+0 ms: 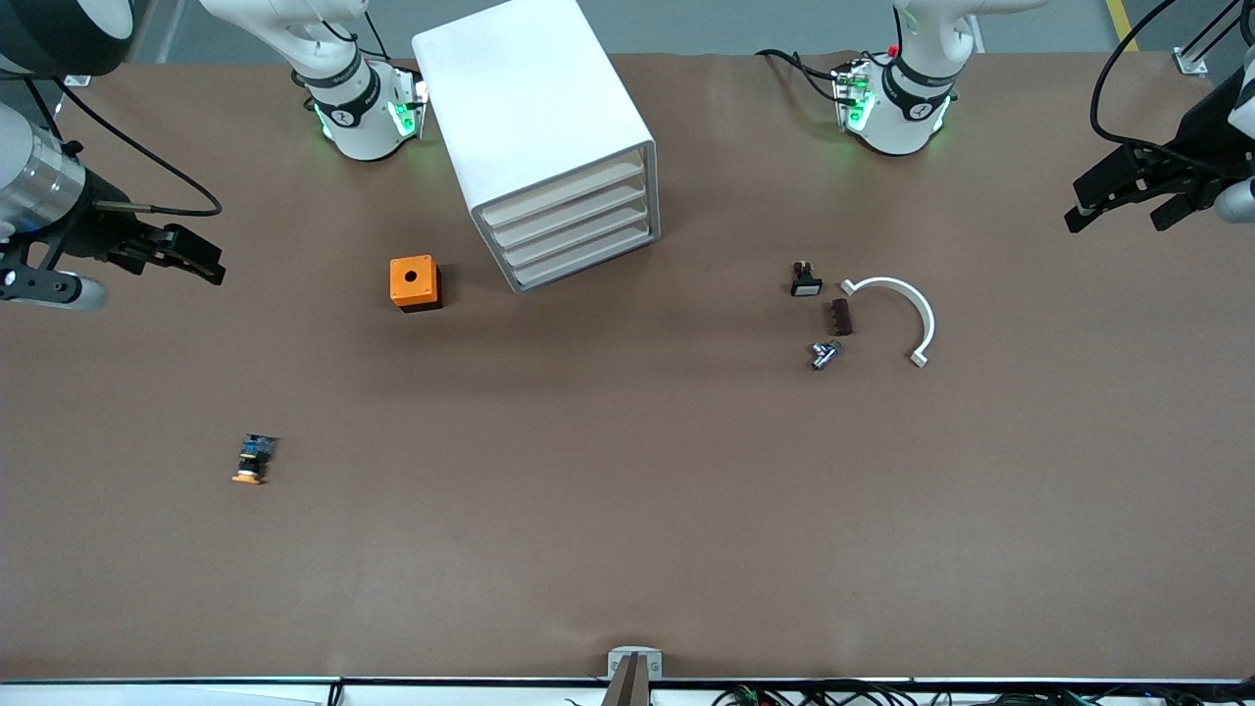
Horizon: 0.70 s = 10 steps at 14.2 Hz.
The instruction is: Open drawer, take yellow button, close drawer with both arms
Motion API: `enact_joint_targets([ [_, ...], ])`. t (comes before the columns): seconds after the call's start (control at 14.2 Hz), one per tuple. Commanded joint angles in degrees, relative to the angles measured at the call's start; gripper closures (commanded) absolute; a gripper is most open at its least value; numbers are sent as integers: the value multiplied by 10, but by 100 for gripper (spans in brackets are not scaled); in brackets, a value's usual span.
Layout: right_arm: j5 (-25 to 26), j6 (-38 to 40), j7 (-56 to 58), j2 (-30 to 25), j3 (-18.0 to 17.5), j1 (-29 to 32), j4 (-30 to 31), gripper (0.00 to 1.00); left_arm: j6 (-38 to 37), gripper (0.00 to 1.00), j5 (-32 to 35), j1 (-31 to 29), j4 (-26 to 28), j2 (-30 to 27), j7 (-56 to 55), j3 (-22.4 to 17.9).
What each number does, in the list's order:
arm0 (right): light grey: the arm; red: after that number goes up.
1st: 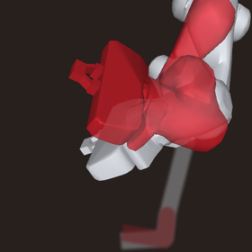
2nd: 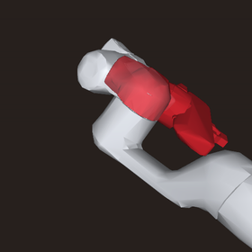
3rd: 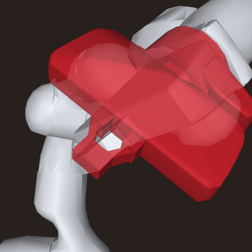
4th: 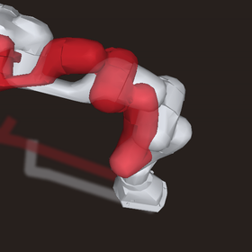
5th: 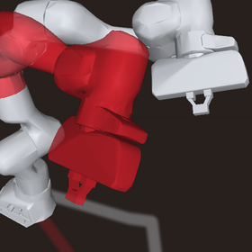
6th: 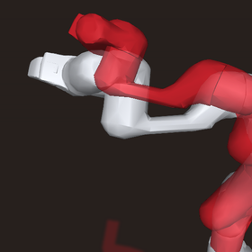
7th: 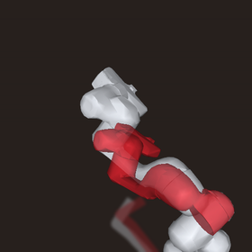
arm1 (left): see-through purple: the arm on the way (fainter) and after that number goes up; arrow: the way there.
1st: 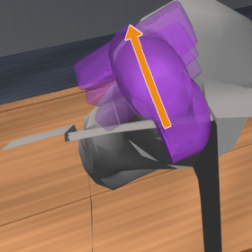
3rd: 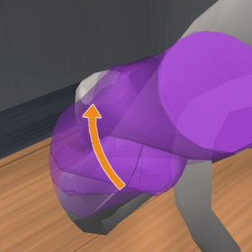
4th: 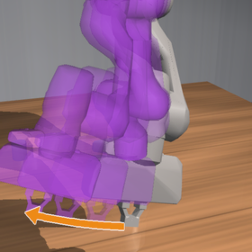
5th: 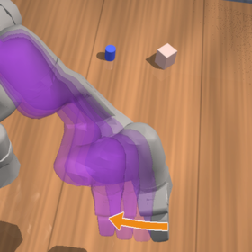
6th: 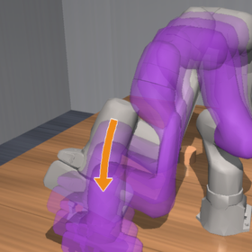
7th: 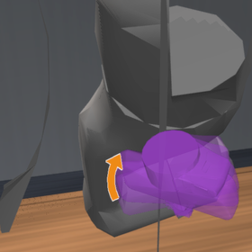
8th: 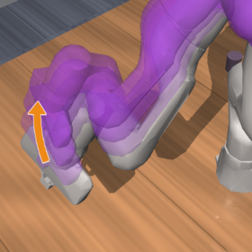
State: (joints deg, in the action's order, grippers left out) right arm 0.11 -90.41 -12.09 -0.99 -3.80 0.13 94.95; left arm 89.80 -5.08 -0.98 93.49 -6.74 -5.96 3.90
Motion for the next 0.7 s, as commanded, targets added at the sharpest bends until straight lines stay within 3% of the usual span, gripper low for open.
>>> enact_joint_targets([
  [0.0, -8, 9, -8, -11, -2, 0, 4, 0, -12, 1, 14, -3, -7, 1, 10, 6],
  [0.63, -9, 10, -9, -16, -2, 1, 5, 0, -12, 1, 14, -4, -10, 6, 8, 4],
])
